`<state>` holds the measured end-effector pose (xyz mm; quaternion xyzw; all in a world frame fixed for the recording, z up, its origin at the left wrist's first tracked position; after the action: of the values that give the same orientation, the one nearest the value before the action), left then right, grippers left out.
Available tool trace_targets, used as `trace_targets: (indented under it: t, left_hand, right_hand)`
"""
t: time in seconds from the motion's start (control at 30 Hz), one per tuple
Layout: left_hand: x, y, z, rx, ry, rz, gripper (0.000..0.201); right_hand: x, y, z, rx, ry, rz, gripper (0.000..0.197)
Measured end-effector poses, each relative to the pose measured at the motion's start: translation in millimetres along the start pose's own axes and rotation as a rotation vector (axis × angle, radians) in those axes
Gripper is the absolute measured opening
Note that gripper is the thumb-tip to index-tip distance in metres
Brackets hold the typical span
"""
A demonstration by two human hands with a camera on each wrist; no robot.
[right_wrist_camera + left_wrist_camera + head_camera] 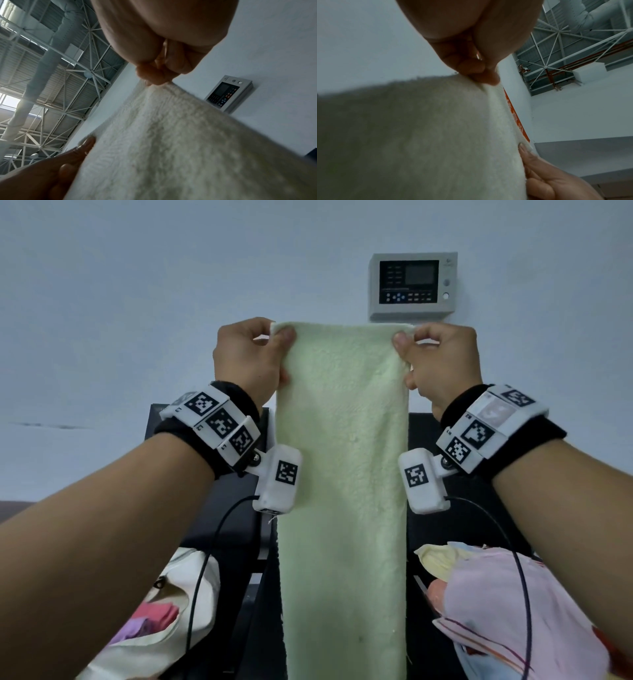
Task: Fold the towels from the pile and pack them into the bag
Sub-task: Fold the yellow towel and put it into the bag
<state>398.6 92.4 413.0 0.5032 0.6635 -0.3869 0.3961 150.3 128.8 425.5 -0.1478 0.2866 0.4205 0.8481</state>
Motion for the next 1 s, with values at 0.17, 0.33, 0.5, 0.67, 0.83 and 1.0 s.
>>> trace_targets:
  t: [0.17, 0.33, 0.5, 0.67, 0.83, 1.0]
  left_hand:
    - [9, -13, 21, 0.122, 0.107, 0.049, 0.019]
    - [14, -23, 55, 0.175, 0.14, 0.059, 0.014]
    - [19, -37, 103, 0.198, 0.194, 0.063, 0.018]
    - [25, -53, 158, 0.221, 0.247, 0.084, 0.018]
    - [27, -73, 221, 0.209, 0.291, 0.108, 0.018]
    - [32, -94, 281, 0.194, 0.309, 0.101, 0.014]
  right_hand:
    - [-3, -8, -21, -0.035, -0.076, 0.058, 0.018]
    - [-9, -26, -51, -0.061, -0.132, 0.146, 0.013]
    - [-31, -50, -95, -0.067, -0.183, 0.17, 0.02]
    - [-55, -76, -147, -0.049, -0.229, 0.186, 0.026]
    - [-82, -102, -203, -0.006, -0.236, 0.2, 0.034]
    - [-110, -129, -258, 0.088, -0.264, 0.199, 0.022]
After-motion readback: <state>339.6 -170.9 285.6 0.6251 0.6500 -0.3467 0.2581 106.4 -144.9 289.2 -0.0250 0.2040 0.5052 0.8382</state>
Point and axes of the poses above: each hand's wrist, its own x-axis away from the middle knuckle, its own y-axis out of the back of the hand, z = x × y, the point moved 4 cm from there along -x, towards the middle knuckle, and after that the axes turned 14 degrees about -y, right-handed, at the moved point
